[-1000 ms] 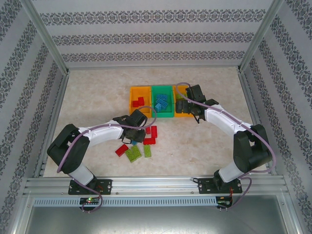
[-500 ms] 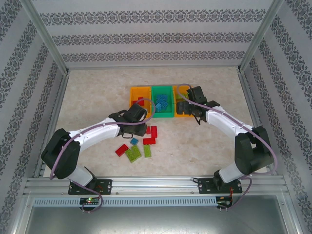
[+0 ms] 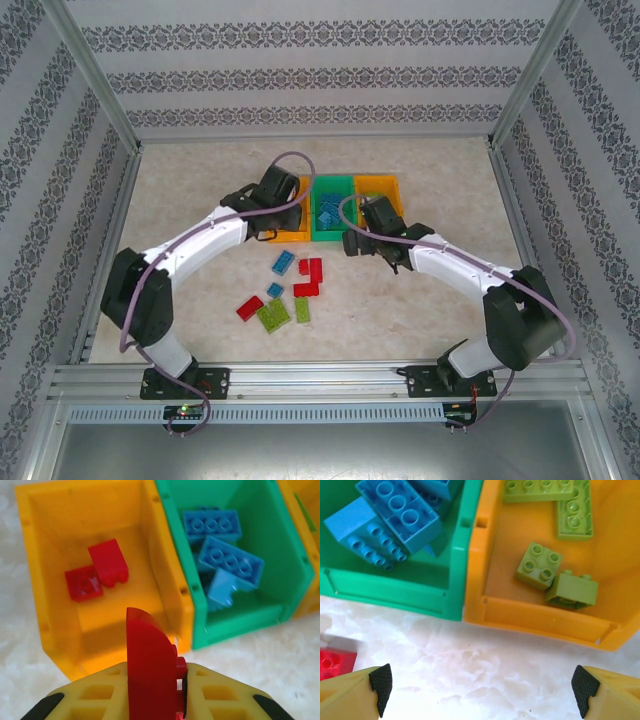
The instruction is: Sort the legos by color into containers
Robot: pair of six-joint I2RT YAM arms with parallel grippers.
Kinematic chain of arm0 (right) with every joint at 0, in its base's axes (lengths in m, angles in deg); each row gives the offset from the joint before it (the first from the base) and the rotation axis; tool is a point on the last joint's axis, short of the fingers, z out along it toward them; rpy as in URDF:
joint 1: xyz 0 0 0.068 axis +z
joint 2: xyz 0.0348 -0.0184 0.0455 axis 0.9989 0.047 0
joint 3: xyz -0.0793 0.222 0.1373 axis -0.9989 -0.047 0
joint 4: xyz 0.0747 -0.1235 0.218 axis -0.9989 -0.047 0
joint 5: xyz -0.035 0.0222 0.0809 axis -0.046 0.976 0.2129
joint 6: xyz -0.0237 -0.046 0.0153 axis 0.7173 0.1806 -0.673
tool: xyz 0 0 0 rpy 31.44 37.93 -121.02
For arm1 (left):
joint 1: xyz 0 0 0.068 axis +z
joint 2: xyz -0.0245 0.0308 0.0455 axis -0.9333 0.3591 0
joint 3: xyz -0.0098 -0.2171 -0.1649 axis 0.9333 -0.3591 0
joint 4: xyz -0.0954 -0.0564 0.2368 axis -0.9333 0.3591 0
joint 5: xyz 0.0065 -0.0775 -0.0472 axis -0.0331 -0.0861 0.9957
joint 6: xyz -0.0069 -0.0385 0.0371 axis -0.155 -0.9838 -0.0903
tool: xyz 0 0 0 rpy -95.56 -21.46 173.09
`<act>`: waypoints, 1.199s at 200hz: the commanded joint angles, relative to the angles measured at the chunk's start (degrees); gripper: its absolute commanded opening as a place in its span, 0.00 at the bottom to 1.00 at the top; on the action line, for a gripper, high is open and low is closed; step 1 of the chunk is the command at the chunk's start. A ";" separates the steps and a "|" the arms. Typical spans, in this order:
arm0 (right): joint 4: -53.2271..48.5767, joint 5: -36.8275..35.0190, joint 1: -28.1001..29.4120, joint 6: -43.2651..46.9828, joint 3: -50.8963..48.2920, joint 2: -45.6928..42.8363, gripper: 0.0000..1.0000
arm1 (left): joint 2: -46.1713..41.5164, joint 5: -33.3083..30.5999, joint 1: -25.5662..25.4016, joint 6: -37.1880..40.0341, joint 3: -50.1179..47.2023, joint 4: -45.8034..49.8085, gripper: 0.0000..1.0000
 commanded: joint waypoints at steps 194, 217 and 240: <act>-3.75 -7.34 26.12 -34.18 1.03 3.70 0.98 | 3.37 4.31 6.20 -3.90 1.04 -2.32 0.95; -4.53 -9.37 29.61 -36.67 3.80 7.68 0.98 | 0.23 2.04 6.23 -3.38 -2.09 -2.17 0.99; -4.00 -10.46 31.61 -38.64 5.55 11.21 0.97 | -2.44 0.44 6.29 -3.20 -4.55 -1.65 0.99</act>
